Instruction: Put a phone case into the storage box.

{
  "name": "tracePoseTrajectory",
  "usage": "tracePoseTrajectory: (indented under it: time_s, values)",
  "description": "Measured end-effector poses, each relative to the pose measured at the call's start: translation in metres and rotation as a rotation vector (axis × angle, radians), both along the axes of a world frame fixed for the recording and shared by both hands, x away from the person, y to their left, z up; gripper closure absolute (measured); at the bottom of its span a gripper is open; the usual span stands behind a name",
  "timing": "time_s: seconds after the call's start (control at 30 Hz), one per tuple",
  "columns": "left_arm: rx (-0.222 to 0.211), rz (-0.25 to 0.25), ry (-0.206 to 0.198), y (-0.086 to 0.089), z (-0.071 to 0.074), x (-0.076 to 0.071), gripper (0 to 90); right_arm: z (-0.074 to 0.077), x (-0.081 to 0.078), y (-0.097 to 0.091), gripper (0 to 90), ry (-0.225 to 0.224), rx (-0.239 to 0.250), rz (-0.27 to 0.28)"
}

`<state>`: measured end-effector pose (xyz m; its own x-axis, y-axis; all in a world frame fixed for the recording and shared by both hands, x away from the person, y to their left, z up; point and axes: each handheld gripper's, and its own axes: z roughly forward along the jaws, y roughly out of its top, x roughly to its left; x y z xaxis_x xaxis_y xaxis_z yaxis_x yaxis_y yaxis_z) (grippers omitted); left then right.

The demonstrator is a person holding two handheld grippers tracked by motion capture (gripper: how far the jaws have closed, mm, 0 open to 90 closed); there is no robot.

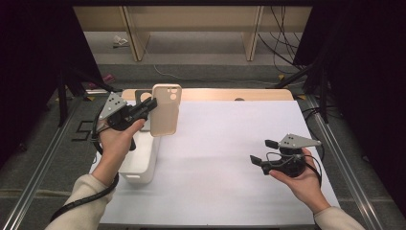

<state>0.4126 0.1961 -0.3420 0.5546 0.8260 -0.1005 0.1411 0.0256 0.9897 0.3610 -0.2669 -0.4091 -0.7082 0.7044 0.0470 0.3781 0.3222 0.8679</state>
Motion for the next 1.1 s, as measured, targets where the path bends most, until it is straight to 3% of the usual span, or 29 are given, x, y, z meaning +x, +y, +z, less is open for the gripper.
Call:
tracePoseTrajectory:
  time_s: [1.1]
  values:
    - [0.032,0.060,0.019,0.027,0.003,0.026,82.9,-0.001,0.001,0.000,17.9,0.008,0.005,-0.002]
